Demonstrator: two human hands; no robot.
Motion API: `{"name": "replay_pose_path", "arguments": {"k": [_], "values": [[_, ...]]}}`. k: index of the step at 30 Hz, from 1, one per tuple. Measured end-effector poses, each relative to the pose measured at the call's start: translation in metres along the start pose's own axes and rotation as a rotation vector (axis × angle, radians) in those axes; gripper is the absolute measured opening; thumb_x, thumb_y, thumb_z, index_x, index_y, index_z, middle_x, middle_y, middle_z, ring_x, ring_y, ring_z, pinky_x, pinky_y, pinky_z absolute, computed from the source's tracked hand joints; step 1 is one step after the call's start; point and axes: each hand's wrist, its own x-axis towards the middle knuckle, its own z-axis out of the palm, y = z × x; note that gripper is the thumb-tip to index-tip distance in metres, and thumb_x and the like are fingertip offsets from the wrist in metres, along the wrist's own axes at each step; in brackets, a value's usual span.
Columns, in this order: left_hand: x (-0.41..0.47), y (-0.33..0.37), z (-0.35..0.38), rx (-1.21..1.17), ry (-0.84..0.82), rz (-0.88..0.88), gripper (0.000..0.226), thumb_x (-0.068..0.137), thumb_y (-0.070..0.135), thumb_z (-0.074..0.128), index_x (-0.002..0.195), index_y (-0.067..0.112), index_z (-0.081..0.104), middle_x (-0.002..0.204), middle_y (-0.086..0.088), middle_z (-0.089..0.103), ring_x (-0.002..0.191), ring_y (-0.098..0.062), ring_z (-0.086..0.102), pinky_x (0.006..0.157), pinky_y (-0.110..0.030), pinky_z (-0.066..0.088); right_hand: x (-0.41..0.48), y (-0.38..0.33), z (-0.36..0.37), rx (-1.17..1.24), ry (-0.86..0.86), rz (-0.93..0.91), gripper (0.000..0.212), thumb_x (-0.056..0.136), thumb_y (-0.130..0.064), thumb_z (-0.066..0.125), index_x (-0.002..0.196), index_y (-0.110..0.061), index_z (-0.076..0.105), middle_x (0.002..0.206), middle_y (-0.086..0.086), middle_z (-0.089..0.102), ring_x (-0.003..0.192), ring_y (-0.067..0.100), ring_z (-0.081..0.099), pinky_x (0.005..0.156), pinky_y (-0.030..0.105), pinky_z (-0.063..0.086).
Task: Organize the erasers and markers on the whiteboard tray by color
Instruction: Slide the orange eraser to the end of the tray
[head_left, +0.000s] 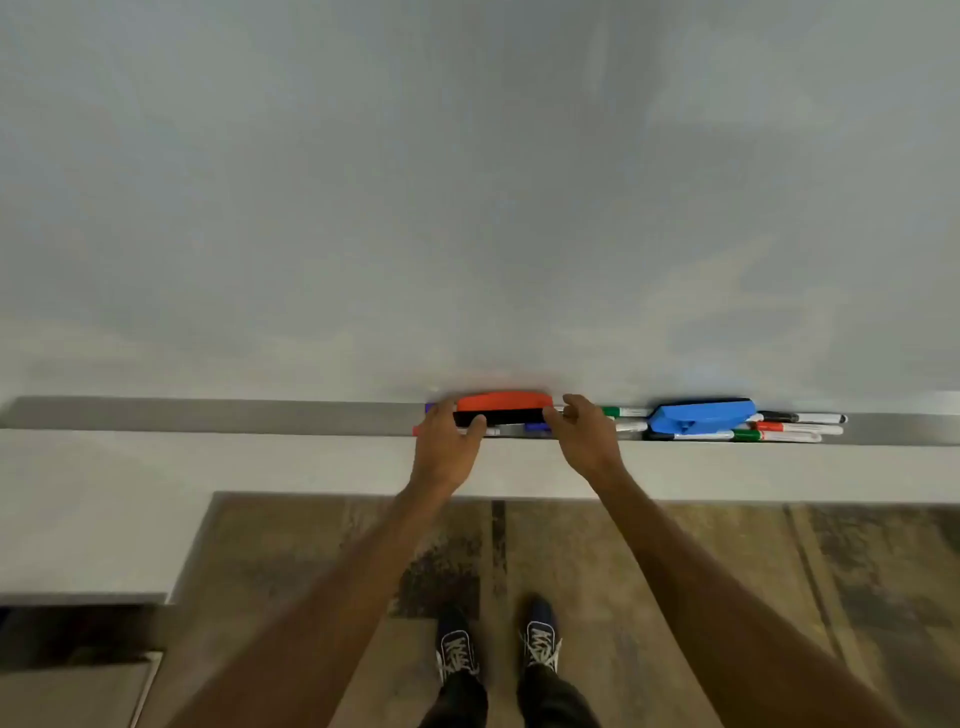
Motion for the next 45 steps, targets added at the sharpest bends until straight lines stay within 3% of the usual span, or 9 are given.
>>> {"name": "replay_pose_path", "arguments": {"k": [8, 12, 19, 23, 26, 30, 33, 41, 45], "values": [[0.006, 0.005, 0.012, -0.041, 0.005, -0.130, 0.030, 0.096, 0.024, 0.057, 0.123, 0.013, 0.061, 0.117, -0.011, 0.067, 0.109, -0.027, 0.062, 0.090, -0.028, 0.043, 0.008, -0.004, 0.013, 0.019, 0.029, 0.010, 0.029, 0.097, -0.030, 0.057, 0.116, -0.010, 0.064, 0.101, 0.008, 0.074, 0.091, 0.024, 0.065, 0.078, 0.028, 0.043], [0.006, 0.003, 0.010, -0.153, 0.079, -0.185, 0.029, 0.091, 0.020, 0.064, 0.117, 0.009, 0.064, 0.111, -0.009, 0.069, 0.103, -0.022, 0.064, 0.087, -0.026, 0.045, 0.008, -0.004, 0.019, 0.066, 0.080, 0.043, 0.029, 0.093, -0.029, 0.061, 0.114, -0.009, 0.064, 0.102, 0.009, 0.074, 0.096, 0.028, 0.065, 0.084, 0.034, 0.049], [-0.002, -0.020, -0.028, -0.383, 0.410, -0.330, 0.021, 0.084, 0.029, 0.074, 0.089, 0.012, 0.064, 0.078, 0.012, 0.064, 0.070, 0.004, 0.059, 0.057, 0.002, 0.039, -0.012, -0.027, 0.047, 0.224, 0.122, -0.041, 0.019, 0.085, -0.023, 0.074, 0.096, -0.013, 0.062, 0.082, -0.006, 0.067, 0.076, 0.006, 0.064, 0.058, 0.005, 0.039], [0.000, -0.041, -0.069, -0.393, 0.556, -0.376, 0.018, 0.083, 0.026, 0.074, 0.076, 0.013, 0.064, 0.067, 0.013, 0.061, 0.063, 0.005, 0.054, 0.052, 0.002, 0.035, -0.025, -0.051, 0.080, 0.249, 0.077, -0.119, 0.030, 0.085, -0.017, 0.075, 0.111, -0.015, 0.062, 0.088, -0.009, 0.067, 0.075, -0.005, 0.062, 0.070, 0.005, 0.045], [0.003, -0.063, -0.097, -0.385, 0.590, -0.408, 0.013, 0.081, 0.024, 0.075, 0.073, 0.018, 0.066, 0.067, 0.012, 0.064, 0.063, 0.001, 0.056, 0.053, -0.001, 0.036, -0.033, -0.070, 0.106, 0.251, 0.023, -0.180, 0.036, 0.088, -0.015, 0.071, 0.123, -0.012, 0.062, 0.105, 0.000, 0.071, 0.088, 0.010, 0.067, 0.087, 0.027, 0.055], [0.012, -0.092, -0.131, -0.391, 0.626, -0.441, 0.008, 0.079, 0.022, 0.075, 0.086, 0.023, 0.074, 0.075, 0.014, 0.067, 0.077, -0.009, 0.063, 0.081, -0.022, 0.048, -0.043, -0.092, 0.145, 0.157, -0.019, -0.268, 0.043, 0.090, -0.020, 0.069, 0.131, -0.011, 0.060, 0.118, 0.006, 0.069, 0.099, 0.017, 0.065, 0.093, 0.036, 0.053], [0.024, -0.114, -0.153, -0.358, 0.638, -0.465, 0.019, 0.080, 0.021, 0.074, 0.097, 0.014, 0.078, 0.084, 0.002, 0.073, 0.087, -0.017, 0.067, 0.089, -0.028, 0.051, -0.048, -0.106, 0.173, 0.146, -0.063, -0.260, 0.052, 0.091, -0.023, 0.068, 0.139, -0.014, 0.053, 0.129, 0.008, 0.063, 0.109, 0.019, 0.061, 0.098, 0.038, 0.051], [0.052, -0.163, -0.182, -0.225, 0.620, -0.506, 0.025, 0.089, 0.016, 0.064, 0.112, 0.015, 0.074, 0.109, -0.005, 0.074, 0.088, -0.009, 0.057, 0.085, -0.018, 0.040, -0.039, -0.133, 0.230, 0.094, -0.162, -0.236, 0.057, 0.093, -0.029, 0.064, 0.145, -0.020, 0.044, 0.133, 0.010, 0.055, 0.119, 0.022, 0.053, 0.101, 0.032, 0.042], [0.063, -0.181, -0.192, -0.185, 0.619, -0.520, 0.025, 0.091, 0.013, 0.062, 0.113, 0.014, 0.074, 0.109, -0.005, 0.074, 0.087, -0.010, 0.058, 0.085, -0.018, 0.042, -0.035, -0.140, 0.248, 0.022, -0.215, -0.261, 0.058, 0.093, -0.030, 0.063, 0.146, -0.019, 0.043, 0.129, 0.011, 0.057, 0.118, 0.024, 0.052, 0.104, 0.038, 0.043]]}}
